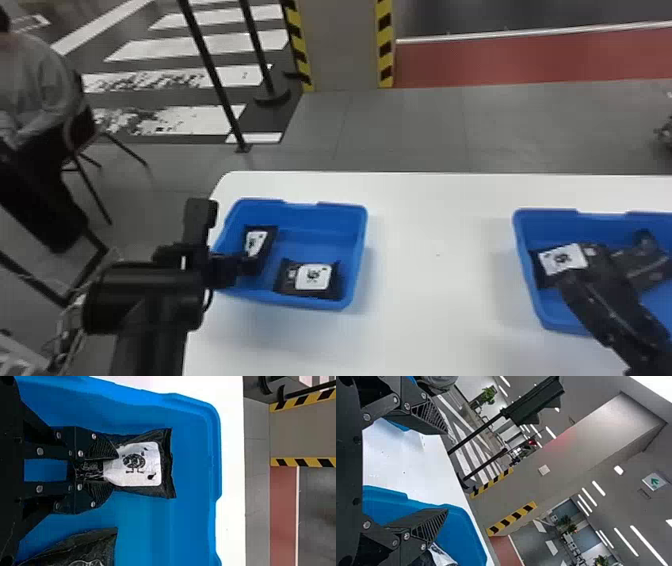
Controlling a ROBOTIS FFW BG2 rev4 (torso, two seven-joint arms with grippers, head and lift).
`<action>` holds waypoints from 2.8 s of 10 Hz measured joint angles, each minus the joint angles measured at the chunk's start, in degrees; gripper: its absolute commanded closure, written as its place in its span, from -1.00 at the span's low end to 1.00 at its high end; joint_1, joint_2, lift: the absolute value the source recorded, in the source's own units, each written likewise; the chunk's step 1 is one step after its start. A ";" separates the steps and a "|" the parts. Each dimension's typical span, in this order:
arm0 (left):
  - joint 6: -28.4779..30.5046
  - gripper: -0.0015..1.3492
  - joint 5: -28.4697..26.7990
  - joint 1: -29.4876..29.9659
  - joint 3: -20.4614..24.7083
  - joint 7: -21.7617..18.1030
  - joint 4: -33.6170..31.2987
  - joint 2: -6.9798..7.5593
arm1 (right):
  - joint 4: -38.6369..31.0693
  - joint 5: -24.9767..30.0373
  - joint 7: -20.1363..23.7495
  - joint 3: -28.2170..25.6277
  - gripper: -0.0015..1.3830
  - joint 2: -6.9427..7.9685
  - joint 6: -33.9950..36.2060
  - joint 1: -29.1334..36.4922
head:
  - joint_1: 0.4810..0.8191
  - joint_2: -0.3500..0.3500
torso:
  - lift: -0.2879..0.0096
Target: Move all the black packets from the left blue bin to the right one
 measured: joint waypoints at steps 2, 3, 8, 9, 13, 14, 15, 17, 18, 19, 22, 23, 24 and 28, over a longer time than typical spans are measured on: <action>-0.62 0.78 0.20 1.51 0.21 -1.19 -2.59 -0.06 | -0.09 -0.25 0.20 0.00 -0.47 0.02 0.14 0.00 | 0.27 0.65 | 0.20; -0.63 0.78 0.52 3.65 0.28 -2.28 -6.88 -0.27 | -0.20 -0.33 0.37 0.18 -0.47 0.03 0.25 -0.01 | 0.27 0.65 | 0.20; -7.80 0.78 5.31 16.62 -2.25 -7.53 -30.77 -2.89 | -1.67 -1.41 2.46 2.35 -0.47 0.01 2.73 -0.69 | 0.27 0.49 | 0.20; -10.86 0.78 7.22 17.39 -4.61 -7.70 -31.67 -2.93 | -1.96 -1.48 3.42 3.21 -0.47 -0.02 3.66 -1.57 | 0.27 0.45 | 0.20; -14.04 0.78 9.57 13.58 -14.92 -9.64 -27.51 -2.49 | -2.52 -1.43 5.47 7.31 -0.47 -0.04 6.22 -7.15 | 0.27 0.21 | 0.20; -14.29 0.78 10.32 11.88 -17.20 -10.12 -25.78 -2.36 | -1.76 -1.22 5.46 8.53 -0.47 -0.03 6.41 -8.97 | 0.27 0.16 | 0.20; -14.38 0.78 11.36 10.29 -19.39 -10.51 -24.35 -2.09 | -0.17 -0.94 5.46 9.56 -0.47 -0.01 6.45 -11.16 | 0.27 0.12 | 0.20; -13.77 0.78 13.72 7.80 -23.46 -10.87 -22.68 -1.48 | 2.34 0.05 5.46 10.33 -0.47 0.02 6.46 -14.50 | 0.27 -0.01 | 0.20; -13.70 0.78 14.58 6.99 -24.93 -10.91 -21.88 -1.52 | 2.91 0.50 5.46 10.36 -0.47 0.06 6.42 -15.61 | 0.27 -0.07 | 0.20; -13.76 0.78 15.40 6.52 -25.98 -10.92 -21.31 -1.69 | 3.42 0.87 5.46 10.37 -0.48 0.17 6.34 -16.53 | 0.27 -0.09 | 0.20; -13.74 0.78 16.80 5.65 -27.99 -10.92 -21.00 -1.83 | 7.23 2.61 5.37 10.37 -0.47 0.37 5.20 -19.91 | 0.27 -0.18 | 0.20; -13.56 0.78 16.98 5.42 -28.44 -10.92 -20.96 -1.83 | 7.88 3.03 5.37 10.36 -0.29 0.37 4.98 -20.75 | 0.27 -0.19 | 0.20; -13.47 0.78 17.15 5.30 -28.75 -10.92 -20.76 -1.83 | 8.28 3.48 5.40 10.35 0.44 0.37 4.96 -21.31 | 0.27 -0.21 | 0.20; -13.63 0.72 17.70 5.14 -28.74 -10.84 -20.39 -1.90 | 9.18 3.25 5.46 10.37 0.84 0.46 5.05 -21.09 | 0.27 -0.21 | 0.20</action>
